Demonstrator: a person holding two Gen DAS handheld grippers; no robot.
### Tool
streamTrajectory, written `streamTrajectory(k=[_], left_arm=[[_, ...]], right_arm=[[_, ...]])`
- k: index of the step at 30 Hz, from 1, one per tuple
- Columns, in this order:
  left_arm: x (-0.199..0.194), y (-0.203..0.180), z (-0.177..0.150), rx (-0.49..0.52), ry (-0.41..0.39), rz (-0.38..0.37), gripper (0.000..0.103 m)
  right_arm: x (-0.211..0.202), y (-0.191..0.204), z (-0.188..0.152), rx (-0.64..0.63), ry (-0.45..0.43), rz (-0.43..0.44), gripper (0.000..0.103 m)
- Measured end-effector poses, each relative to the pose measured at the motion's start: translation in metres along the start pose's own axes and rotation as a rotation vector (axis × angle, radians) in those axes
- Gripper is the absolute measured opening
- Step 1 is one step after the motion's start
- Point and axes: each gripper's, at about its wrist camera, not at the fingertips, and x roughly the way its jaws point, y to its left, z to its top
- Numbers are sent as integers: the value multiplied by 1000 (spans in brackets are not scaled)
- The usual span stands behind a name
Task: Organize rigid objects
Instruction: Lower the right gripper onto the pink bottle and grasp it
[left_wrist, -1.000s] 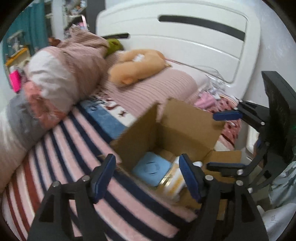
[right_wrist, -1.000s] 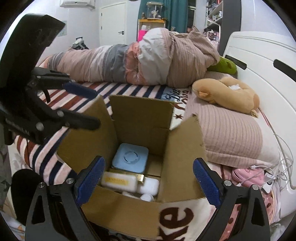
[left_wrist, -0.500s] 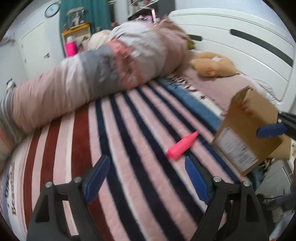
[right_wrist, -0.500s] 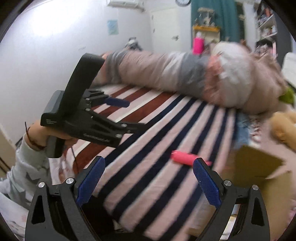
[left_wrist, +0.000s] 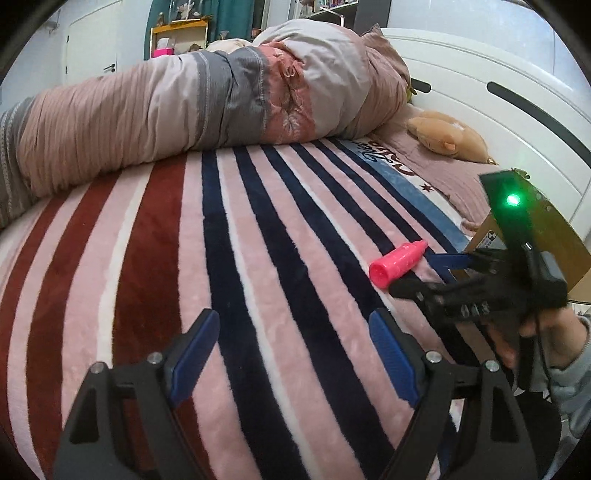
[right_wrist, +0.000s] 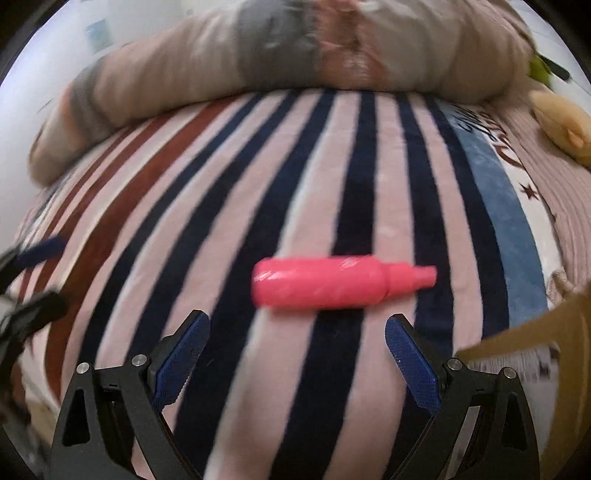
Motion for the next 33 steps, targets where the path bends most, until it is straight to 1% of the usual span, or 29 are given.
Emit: streamTrajectory(k=[2, 6, 8, 10, 12, 15, 16, 17, 18, 20, 22, 24, 26, 27, 28, 29, 30, 31, 33], left_arm=[[1, 1, -2, -3, 0, -1, 81], [1, 5, -2, -13, 1, 0, 81], [1, 7, -1, -24, -1, -4, 81], [-1, 7, -1, -32, -5, -18, 81], [-3, 8, -1, -34, -8, -21, 81], [-6, 7, -1, -33, -13, -20, 81], [-7, 7, -1, -34, -13, -19, 81], [-8, 7, -1, -35, -12, -18, 81], [-9, 7, -2, -34, -11, -18, 81], [-11, 7, -3, -30, -10, -16, 81], [-12, 9, -3, -29, -10, -19, 81], [-12, 9, -3, -33, -9, -21, 81], [-12, 10, -4, -36, -5, -27, 81], [-12, 9, -4, -36, -1, -30, 81], [-11, 8, -5, -35, 3, -33, 81], [-10, 8, -5, -35, 7, -38, 81], [-9, 7, -6, -36, 11, -45, 81], [-7, 5, -7, -41, 15, -58, 81], [-3, 3, -8, -56, 22, -89, 81]], right_arm=[[10, -12, 5, 80, 5, 45, 96], [21, -25, 12, 189, -11, 78, 96], [26, -30, 18, 226, -33, 71, 96], [33, -31, 22, 223, -39, 28, 95], [42, -28, 22, 198, -22, 23, 81], [41, -23, 27, 171, -19, 18, 64], [41, -22, 25, 156, -20, 23, 42], [42, -20, 25, 143, -17, 21, 32], [42, -18, 24, 110, -13, 7, 31], [39, -15, 21, 67, -7, 12, 30], [28, -7, 10, 5, 21, 82, 30], [18, 7, -1, -84, 69, 155, 30], [11, 21, -15, -174, 136, 219, 30], [7, 31, -26, -227, 187, 228, 30], [3, 35, -31, -247, 192, 213, 35], [-1, 39, -34, -261, 177, 195, 53], [-3, 41, -34, -263, 165, 191, 61], [-5, 43, -33, -261, 134, 192, 63], [-1, 46, -28, -254, 116, 189, 59]])
